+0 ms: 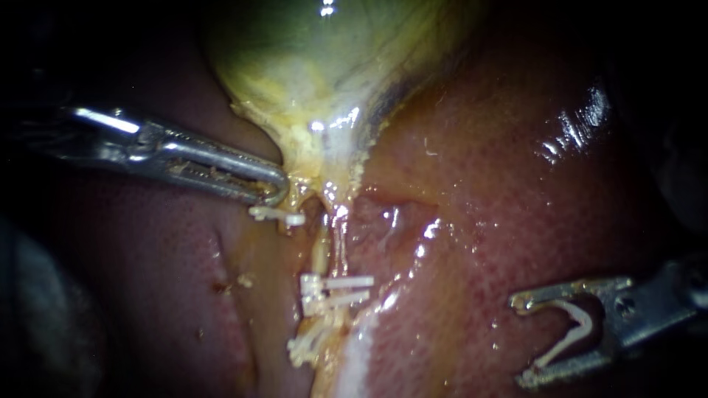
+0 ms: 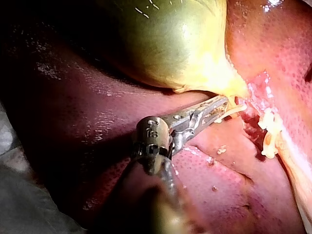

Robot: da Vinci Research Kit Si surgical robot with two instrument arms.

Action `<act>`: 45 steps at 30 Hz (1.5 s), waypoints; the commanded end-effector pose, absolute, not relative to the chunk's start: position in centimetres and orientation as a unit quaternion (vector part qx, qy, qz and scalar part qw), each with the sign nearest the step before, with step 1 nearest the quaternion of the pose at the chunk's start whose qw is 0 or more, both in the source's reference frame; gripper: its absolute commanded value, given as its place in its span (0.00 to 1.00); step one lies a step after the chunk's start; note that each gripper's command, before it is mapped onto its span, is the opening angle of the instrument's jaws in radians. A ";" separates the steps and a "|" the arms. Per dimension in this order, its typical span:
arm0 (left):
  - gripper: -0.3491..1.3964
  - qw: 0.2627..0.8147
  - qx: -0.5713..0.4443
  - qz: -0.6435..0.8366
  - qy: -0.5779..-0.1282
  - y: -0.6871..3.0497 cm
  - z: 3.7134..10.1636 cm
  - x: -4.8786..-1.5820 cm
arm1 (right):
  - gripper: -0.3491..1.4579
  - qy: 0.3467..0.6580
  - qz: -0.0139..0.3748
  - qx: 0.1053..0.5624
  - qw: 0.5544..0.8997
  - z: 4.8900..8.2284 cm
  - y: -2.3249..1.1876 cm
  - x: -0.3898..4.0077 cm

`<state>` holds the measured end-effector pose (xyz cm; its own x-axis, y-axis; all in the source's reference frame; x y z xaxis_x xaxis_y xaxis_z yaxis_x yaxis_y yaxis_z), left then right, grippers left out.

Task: Clipping third clip right tube

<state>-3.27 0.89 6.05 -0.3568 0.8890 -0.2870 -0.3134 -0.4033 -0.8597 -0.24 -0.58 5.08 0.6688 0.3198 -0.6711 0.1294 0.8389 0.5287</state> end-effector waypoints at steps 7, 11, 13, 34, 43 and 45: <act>0.00 0.409 -0.396 0.737 -0.365 1.05 5.85 -2.98 | 0.47 0.403 0.055 0.279 0.870 5.08 -0.58 -0.26; 0.00 0.422 -0.396 0.734 -0.356 1.28 5.64 -2.71 | 0.47 0.403 0.055 0.279 0.870 5.08 -0.58 -0.26; 0.00 0.427 -0.396 0.732 -0.352 1.38 5.57 -2.62 | 0.47 0.403 0.055 0.279 0.870 5.08 -0.58 -0.26; 0.00 0.428 -0.397 0.733 -0.347 1.36 5.59 -2.62 | 0.47 0.441 0.134 0.340 0.820 4.88 0.02 0.38; 0.00 0.429 -0.397 0.734 -0.347 1.35 5.59 -2.63 | 0.46 0.427 0.193 0.360 0.807 5.08 0.22 0.83; 0.00 0.429 -0.397 0.734 -0.347 1.35 5.59 -2.63 | 0.46 0.426 0.203 0.362 0.804 5.13 0.27 0.93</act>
<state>-2.63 1.35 5.59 -0.3171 0.9044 -0.2853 -0.3531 -0.3918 -0.8496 0.99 0.31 5.17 0.5483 0.6471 -0.5297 -0.0264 0.6465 0.7625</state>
